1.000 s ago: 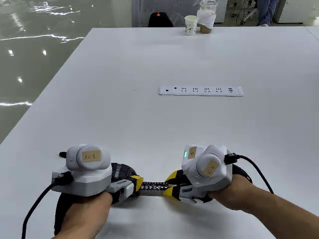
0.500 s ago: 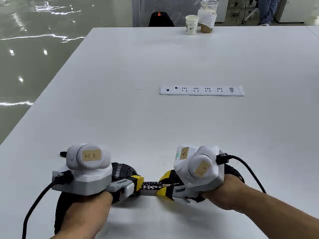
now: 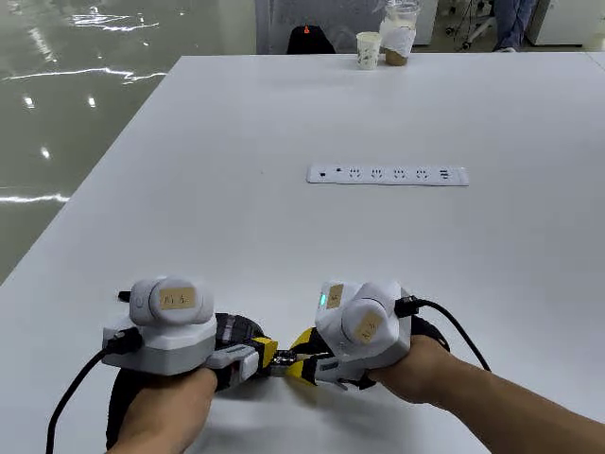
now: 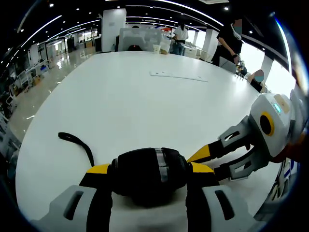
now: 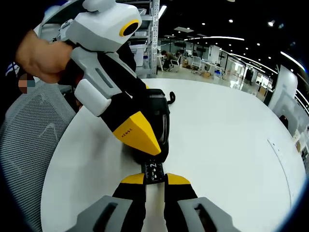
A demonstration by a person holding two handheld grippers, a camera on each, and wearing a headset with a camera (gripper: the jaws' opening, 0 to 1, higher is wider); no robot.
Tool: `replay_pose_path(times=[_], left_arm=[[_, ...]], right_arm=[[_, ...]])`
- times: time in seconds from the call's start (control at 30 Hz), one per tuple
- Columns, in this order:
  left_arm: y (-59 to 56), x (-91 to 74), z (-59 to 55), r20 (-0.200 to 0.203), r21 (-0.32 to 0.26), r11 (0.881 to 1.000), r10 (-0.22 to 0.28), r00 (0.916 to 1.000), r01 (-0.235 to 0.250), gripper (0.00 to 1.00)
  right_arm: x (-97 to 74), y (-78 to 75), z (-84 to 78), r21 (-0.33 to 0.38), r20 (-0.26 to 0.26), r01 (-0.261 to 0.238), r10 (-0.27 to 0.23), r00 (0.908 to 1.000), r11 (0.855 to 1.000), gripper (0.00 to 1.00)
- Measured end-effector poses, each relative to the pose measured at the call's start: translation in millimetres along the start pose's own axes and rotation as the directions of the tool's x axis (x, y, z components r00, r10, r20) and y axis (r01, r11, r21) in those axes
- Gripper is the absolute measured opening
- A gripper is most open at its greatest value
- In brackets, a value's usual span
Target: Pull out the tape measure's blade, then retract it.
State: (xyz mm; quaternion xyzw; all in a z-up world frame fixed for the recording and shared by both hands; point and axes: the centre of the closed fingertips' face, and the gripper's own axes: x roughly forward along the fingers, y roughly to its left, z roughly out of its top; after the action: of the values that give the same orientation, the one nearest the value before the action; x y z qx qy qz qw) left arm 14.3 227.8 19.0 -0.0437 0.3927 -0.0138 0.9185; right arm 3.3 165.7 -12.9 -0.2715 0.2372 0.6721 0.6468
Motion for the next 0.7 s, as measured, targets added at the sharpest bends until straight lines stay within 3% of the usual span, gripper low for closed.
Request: replay_pose_path(times=[0.7], left_arm=[[-0.7, 0.6, -0.2, -0.005, -0.008, 1.000, -0.001, 1.0000, 0.001, 0.57]], right_arm=[[9.8, 2.7, 7.5, -0.074, -0.020, -0.027, 0.026, 0.9995, 0.997, 0.11]])
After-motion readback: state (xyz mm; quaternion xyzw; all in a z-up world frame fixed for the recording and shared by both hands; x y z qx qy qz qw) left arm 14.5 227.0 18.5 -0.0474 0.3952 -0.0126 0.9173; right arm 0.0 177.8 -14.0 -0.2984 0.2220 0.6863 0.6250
